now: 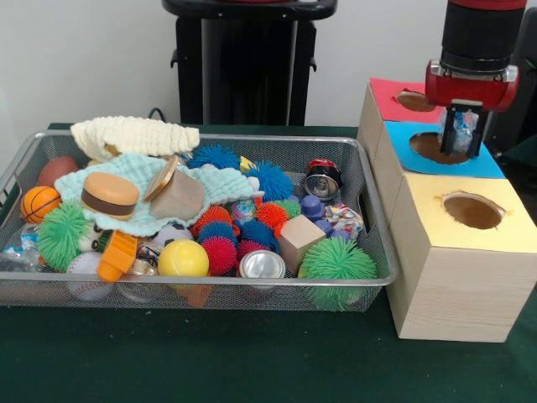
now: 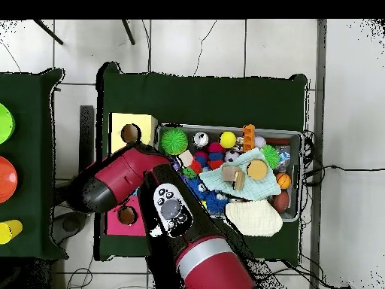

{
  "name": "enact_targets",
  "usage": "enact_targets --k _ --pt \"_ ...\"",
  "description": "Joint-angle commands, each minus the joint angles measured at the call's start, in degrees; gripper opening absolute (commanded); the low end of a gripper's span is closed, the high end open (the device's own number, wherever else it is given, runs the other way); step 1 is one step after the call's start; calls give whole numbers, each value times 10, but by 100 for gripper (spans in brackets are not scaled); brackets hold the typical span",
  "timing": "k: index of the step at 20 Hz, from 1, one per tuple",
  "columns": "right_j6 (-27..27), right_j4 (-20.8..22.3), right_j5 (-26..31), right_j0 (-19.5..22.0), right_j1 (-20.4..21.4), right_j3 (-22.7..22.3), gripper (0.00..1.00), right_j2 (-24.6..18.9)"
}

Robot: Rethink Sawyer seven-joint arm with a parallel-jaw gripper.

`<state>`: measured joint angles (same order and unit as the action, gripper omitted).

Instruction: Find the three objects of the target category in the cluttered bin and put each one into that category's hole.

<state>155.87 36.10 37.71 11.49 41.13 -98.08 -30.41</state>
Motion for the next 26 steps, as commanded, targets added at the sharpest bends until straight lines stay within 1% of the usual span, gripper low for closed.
enact_targets --k 1,11,17,21,26 --pt "-9 -1 -66 -14 -66 -73 0 -1" --pt "-35 -17 -55 20 -37 -105 0 -16" --pt "-34 -14 -73 22 -35 -123 0 -12" --pt "-33 -14 -81 21 -35 -128 0 -10" --pt "-38 -16 -83 29 -31 -132 0 -9"
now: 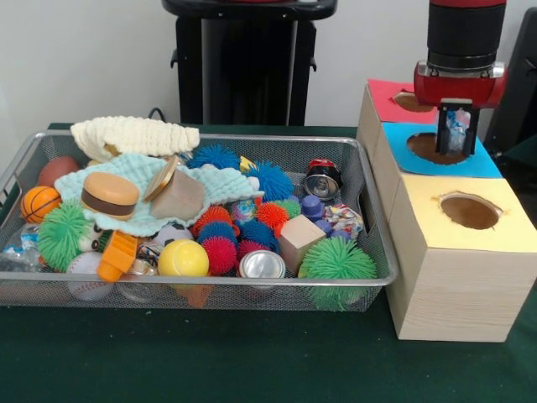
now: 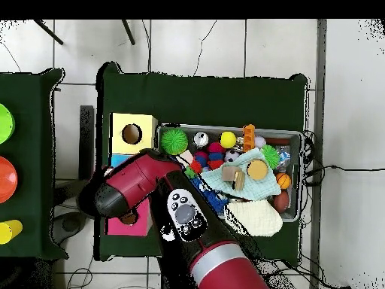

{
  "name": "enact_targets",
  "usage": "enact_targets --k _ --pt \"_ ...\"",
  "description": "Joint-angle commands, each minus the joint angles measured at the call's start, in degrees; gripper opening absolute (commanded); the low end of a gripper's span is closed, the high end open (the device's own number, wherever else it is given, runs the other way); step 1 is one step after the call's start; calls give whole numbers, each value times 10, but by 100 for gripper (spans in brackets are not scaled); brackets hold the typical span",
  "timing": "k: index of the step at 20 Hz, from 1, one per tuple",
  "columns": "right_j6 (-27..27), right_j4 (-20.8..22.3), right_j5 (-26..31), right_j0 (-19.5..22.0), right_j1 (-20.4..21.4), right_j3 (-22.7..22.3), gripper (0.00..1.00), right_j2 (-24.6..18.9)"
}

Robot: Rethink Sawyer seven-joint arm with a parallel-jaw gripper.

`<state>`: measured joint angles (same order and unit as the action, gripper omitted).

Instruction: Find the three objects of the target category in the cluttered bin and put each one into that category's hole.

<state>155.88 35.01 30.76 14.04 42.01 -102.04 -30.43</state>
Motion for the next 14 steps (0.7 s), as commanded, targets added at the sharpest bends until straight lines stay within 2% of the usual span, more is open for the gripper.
enact_targets --k 1,14 --pt "-37 -4 -15 4 -39 -94 0 -9" --pt "-18 4 -41 -10 -29 -113 0 11"
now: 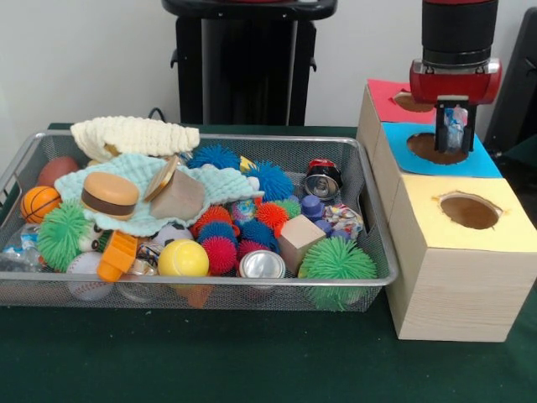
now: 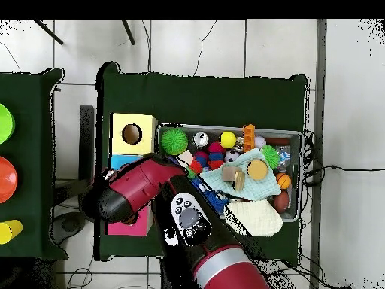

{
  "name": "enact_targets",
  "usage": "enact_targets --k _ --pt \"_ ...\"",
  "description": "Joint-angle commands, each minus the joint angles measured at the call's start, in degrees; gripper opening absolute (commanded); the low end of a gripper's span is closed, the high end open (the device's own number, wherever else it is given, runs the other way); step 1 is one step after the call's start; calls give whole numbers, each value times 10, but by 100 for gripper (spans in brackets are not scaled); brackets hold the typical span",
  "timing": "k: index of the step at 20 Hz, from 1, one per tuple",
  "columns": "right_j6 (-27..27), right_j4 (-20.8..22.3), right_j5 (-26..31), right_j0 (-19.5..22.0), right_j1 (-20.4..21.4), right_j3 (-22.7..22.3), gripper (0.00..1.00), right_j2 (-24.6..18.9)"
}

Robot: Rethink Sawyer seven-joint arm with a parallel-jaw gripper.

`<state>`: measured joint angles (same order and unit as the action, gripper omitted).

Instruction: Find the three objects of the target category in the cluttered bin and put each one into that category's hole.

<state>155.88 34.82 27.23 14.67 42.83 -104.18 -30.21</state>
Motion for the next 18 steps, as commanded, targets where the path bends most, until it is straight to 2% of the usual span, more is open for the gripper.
enact_targets --k 1,7,8,10,11,12,18 --pt "-19 6 -5 -16 -38 -91 0 9" --pt "-29 -5 -2 -5 -42 -96 0 1" --pt "-23 -29 17 3 -48 -103 0 -4" --pt "-10 -8 -18 -7 -41 -104 0 8" --pt "-13 -16 -8 -4 -44 -105 0 5" --pt "-9 -13 -11 -7 -43 -105 100 10" --pt "-7 -14 -18 -5 -45 -110 100 12"
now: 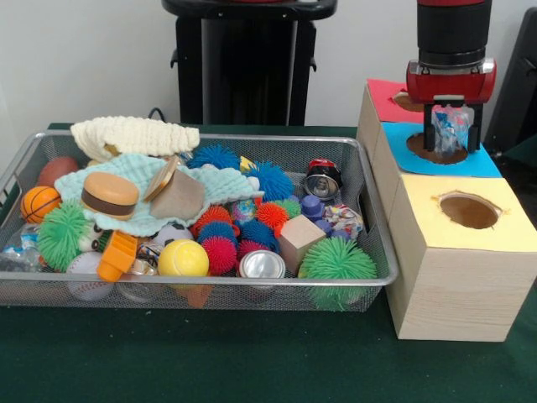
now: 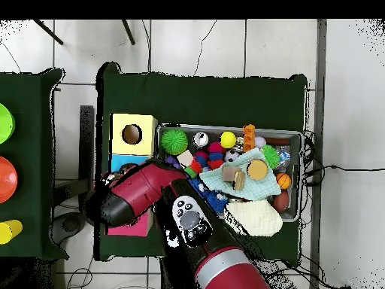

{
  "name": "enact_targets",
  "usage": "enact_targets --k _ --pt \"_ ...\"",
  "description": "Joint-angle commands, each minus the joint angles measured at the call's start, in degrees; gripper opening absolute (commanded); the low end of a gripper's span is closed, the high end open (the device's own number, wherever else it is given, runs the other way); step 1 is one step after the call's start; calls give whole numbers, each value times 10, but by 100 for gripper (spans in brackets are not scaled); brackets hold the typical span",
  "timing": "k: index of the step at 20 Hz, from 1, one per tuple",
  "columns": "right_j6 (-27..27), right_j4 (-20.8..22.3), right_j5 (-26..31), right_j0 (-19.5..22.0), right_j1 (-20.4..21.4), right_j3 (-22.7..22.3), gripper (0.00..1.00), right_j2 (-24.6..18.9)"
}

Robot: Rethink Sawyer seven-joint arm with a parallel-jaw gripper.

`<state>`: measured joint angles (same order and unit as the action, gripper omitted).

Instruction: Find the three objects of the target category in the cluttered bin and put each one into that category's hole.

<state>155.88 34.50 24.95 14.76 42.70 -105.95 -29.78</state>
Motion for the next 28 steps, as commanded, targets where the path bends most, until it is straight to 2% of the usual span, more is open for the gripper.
enact_targets --k 1,10,13,18,22,28 --pt "-7 -12 4 -5 -44 -94 100 7" --pt "-26 -17 13 9 -46 -95 100 -2" --pt "-16 -12 6 0 -37 -96 100 8" --pt "-18 -23 34 -10 -12 -103 100 6" --pt "-26 -60 79 -10 35 -121 100 -9" --pt "-28 -73 84 -28 49 -123 100 -3"
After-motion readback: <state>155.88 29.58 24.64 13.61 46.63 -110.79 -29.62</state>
